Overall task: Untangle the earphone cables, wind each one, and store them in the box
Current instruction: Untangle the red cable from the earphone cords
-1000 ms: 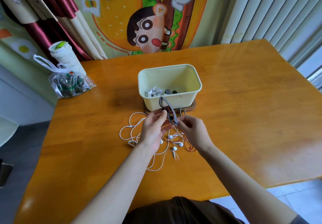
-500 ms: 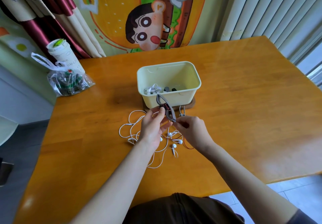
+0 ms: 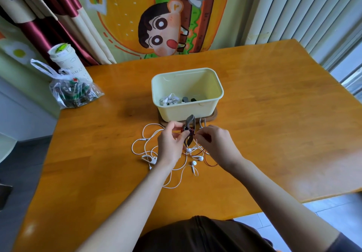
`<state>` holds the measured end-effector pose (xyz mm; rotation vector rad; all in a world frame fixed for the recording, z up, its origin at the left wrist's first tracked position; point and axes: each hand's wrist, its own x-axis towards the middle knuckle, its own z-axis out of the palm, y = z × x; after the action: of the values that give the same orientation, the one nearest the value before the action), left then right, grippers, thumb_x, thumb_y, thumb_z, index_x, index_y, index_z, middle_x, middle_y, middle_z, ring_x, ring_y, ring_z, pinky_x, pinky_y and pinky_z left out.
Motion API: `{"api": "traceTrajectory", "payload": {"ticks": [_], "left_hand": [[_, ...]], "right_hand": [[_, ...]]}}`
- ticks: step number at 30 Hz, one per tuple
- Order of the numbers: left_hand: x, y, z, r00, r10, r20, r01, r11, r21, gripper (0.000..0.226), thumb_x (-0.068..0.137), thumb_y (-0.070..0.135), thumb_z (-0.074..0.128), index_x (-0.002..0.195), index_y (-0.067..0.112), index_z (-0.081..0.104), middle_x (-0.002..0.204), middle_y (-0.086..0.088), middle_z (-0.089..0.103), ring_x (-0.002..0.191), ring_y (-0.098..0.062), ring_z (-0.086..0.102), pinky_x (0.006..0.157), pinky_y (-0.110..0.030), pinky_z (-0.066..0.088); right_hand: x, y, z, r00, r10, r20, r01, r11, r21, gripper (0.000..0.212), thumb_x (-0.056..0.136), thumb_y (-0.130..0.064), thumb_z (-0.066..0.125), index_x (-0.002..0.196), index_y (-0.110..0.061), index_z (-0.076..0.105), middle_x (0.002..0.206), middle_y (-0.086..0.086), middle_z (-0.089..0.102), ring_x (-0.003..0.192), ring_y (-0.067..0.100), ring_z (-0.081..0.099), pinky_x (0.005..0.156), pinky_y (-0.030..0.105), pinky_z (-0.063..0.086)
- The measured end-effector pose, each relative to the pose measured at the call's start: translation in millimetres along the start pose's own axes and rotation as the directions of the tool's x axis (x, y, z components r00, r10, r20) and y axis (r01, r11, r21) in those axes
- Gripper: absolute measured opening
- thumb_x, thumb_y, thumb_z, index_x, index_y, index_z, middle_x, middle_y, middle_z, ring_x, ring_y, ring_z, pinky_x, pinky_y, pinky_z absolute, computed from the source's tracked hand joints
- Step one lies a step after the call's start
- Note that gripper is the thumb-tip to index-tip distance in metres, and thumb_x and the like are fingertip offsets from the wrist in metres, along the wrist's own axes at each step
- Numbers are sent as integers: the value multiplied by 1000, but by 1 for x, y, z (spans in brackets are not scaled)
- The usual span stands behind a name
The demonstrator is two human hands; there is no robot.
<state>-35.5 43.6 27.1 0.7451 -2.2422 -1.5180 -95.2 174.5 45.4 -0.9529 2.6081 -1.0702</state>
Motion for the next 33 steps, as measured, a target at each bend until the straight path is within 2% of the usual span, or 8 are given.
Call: {"api": "traceTrajectory", "payload": {"ticks": [5,8,14,18,22,26,29,33], "left_hand": [[2,0,-5,980,25,197,-41,996,79,14,88,9,65,98,16,59,85,9,61,70,-7,58,53,-11,46],[1,-2,-5,944,-8,331,4,1000,14,14,89,6,63,99,14,59,93,5,62,66,-8,57,50,-16,46],[0,-5,-4,895,-64,441,93,995,-44,26,90,4,62,106,24,58,104,1,62,67,-9,59,50,-16,45],[1,-3,-4,848,-73,524,61,997,39,25,92,9,59,112,23,57,107,5,63,80,-17,64,52,-19,47],[1,3,-7,804,-85,589,79,996,37,27,94,8,56,121,13,58,106,5,62,76,-9,63,53,-19,48],[0,10,-11,800,-64,597,151,984,-98,23,94,6,56,110,22,58,105,3,65,69,-1,63,52,-17,46],[1,15,-10,833,-48,551,202,954,-223,23,93,6,57,109,22,61,107,-3,65,77,-6,64,51,-18,46],[2,18,-4,888,-141,438,358,810,-465,21,94,5,53,106,21,60,97,1,63,74,-6,66,51,-18,47]], "right_hand": [[10,11,-19,997,17,-72,-14,999,29,11,87,-21,65,81,-12,66,81,-5,56,71,8,52,62,15,42],[16,17,-25,995,32,-99,-27,998,56,10,84,-20,68,81,-10,66,83,-1,58,72,10,52,63,13,40],[17,22,-21,993,17,-113,-6,995,99,8,83,-19,69,79,-13,66,82,-2,59,71,5,52,61,10,40],[16,26,-16,994,12,-108,0,994,107,9,83,-17,70,76,-13,65,80,-3,57,70,5,52,61,10,39],[17,28,-15,992,39,-117,-23,990,138,14,83,-20,70,77,-9,65,75,-5,57,68,5,51,59,9,37],[17,33,-14,989,110,-101,-91,980,178,16,86,-23,67,75,-12,62,67,-8,55,60,5,48,55,11,38],[13,39,-6,976,212,-46,-194,948,252,22,87,-28,64,75,-9,63,62,-6,56,55,6,46,51,15,37],[4,31,9,958,287,1,-261,872,415,28,93,-24,58,76,-2,64,53,-10,47,43,0,38,47,15,29]]}}
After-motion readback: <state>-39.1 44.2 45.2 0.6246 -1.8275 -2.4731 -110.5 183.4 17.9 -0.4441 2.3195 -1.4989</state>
